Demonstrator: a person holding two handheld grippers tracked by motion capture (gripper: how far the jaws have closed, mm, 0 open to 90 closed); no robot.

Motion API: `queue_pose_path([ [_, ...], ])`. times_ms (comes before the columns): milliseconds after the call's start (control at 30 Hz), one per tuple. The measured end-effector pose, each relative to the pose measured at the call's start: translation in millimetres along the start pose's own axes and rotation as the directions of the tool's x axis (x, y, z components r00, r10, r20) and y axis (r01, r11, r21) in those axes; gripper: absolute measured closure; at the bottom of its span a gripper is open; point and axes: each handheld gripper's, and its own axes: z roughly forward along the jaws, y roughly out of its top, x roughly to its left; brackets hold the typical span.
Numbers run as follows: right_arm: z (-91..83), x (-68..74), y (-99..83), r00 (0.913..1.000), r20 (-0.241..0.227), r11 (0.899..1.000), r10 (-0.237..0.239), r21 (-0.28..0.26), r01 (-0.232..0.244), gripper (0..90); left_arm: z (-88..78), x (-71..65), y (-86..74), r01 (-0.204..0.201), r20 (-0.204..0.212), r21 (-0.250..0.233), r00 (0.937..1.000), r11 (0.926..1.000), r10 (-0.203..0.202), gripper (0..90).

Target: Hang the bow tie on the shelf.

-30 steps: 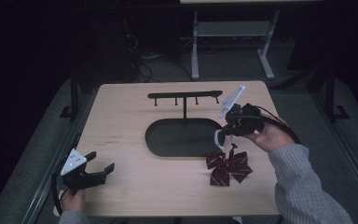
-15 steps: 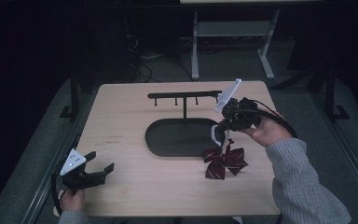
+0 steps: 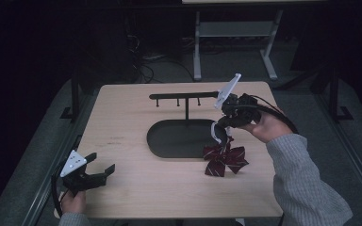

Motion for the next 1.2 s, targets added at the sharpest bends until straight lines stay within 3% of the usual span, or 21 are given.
queue_pose_path([
  [1200, 3.4, -24.0, 40.2, 0.9992, -0.025, 1.000, -0.030, -0.004, 0.030, 88.3, -0.1, -0.5, 0.8, -0.008, -0.002, 0.000, 1.0000, 1.0000, 0.008, 13.1],
])
